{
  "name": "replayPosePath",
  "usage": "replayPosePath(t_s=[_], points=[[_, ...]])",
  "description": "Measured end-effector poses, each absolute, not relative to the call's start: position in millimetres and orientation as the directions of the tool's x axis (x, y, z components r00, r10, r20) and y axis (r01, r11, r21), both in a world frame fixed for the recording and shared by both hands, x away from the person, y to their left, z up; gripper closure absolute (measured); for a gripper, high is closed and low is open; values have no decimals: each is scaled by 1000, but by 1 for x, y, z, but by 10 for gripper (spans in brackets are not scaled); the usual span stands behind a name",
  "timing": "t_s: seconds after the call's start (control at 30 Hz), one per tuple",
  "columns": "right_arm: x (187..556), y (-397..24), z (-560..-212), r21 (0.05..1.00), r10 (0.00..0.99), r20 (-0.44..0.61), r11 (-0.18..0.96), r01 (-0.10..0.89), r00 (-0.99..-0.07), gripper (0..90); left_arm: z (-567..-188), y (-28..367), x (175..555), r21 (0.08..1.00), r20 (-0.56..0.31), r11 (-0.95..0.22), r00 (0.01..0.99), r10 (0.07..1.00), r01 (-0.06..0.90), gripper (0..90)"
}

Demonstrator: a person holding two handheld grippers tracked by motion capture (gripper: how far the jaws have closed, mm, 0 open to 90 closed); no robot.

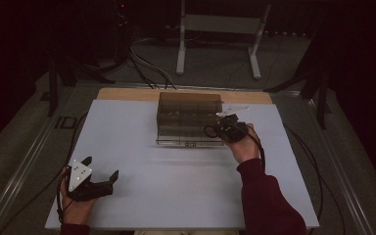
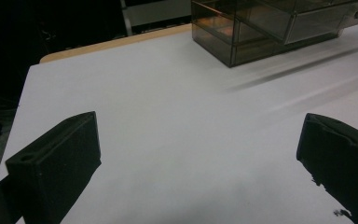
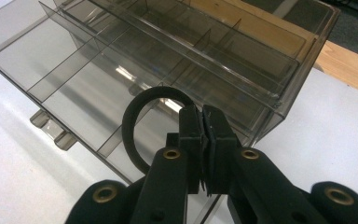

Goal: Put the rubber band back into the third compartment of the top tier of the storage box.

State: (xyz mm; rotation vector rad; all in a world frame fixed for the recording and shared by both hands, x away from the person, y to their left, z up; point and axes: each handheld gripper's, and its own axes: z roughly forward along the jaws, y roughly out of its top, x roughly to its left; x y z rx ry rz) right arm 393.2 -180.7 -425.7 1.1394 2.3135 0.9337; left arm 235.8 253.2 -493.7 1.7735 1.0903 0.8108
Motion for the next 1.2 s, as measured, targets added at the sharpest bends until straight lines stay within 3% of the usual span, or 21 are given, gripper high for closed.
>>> replayPosePath(t_s=[1.2], points=[[403, -169, -445, 642, 800, -75, 495, 585, -595, 868, -495, 252, 237, 909, 80, -234, 406, 910, 345, 4]])
